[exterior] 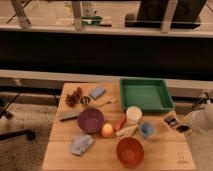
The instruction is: Place brush in table surface
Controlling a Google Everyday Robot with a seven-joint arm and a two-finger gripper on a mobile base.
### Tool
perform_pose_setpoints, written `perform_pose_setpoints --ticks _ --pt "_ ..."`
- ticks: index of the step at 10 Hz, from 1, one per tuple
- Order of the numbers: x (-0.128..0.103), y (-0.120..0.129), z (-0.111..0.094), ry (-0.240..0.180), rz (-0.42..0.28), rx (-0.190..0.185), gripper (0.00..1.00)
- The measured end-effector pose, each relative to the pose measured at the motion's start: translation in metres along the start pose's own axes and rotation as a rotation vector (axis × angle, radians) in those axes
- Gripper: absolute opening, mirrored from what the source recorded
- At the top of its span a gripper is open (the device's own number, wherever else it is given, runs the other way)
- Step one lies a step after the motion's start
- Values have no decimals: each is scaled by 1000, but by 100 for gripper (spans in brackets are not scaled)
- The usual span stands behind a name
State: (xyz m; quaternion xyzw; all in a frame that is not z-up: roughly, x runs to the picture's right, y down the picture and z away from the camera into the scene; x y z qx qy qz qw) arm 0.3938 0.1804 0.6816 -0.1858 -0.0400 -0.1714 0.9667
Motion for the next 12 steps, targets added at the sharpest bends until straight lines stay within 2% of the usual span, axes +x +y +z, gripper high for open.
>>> perform_pose_setpoints --ticks 2,7,12 --pt "-8 1 2 15 -20 3 0" --pt "-45 3 15 39 -81 0 0" --pt "-48 6 20 72 -105 -1 0"
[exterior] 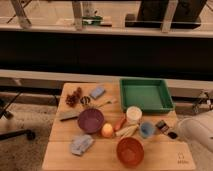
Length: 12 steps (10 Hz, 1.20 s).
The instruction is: Place brush in table surface
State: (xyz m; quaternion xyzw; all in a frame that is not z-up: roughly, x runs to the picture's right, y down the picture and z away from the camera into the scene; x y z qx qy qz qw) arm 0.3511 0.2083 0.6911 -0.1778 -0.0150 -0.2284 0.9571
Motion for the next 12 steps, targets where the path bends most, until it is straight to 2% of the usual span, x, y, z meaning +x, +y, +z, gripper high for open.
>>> perform_pose_setpoints --ticks 1,2,7,8,9,12 --pt "1 0 0 6 2 -2 5" --pt "2 0 0 11 1 -3 14" --pt "3 0 0 24 -2 -4 67" --pt "3 0 0 24 -3 -4 74" --pt "4 0 -1 25 -4 -3 79" --pt "3 -1 -2 25 -11 0 80"
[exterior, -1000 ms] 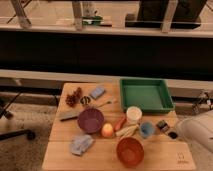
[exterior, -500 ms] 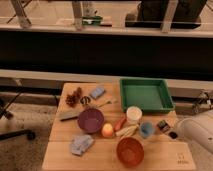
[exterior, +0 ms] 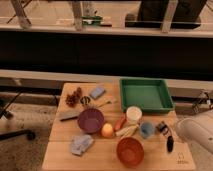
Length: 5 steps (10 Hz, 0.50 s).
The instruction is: Place brush in table surface
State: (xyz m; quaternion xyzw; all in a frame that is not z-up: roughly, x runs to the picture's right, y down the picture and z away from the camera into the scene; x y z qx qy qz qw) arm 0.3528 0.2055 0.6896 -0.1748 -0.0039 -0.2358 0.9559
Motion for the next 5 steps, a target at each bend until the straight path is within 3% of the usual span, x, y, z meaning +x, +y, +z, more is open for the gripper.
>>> perform_pose_setpoints --ticks 5 --pt "-1 -1 -2 -11 6 -1 80"
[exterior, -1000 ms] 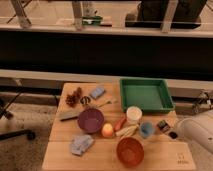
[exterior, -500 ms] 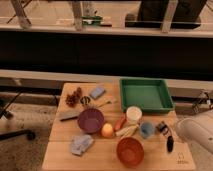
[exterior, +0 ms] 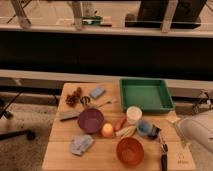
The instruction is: Place brush in table surface
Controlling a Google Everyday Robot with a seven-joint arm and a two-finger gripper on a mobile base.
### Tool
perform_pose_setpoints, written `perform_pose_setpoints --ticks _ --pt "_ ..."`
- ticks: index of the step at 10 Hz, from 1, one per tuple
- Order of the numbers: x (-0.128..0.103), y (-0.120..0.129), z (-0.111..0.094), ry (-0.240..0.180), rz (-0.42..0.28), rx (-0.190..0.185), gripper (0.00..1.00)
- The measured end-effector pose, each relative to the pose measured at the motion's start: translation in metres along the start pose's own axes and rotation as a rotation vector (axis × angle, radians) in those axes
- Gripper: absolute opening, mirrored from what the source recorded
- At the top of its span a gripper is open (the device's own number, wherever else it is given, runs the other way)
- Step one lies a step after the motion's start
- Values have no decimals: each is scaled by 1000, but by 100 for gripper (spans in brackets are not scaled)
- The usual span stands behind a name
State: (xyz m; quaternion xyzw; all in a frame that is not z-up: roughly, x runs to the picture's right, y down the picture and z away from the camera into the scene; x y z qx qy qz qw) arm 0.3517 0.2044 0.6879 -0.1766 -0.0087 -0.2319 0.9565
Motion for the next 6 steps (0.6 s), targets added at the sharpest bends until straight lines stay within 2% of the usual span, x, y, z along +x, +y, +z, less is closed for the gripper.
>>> perform_pose_setpoints --ticks 6 --pt "-3 -5 -6 -30 51 -30 80"
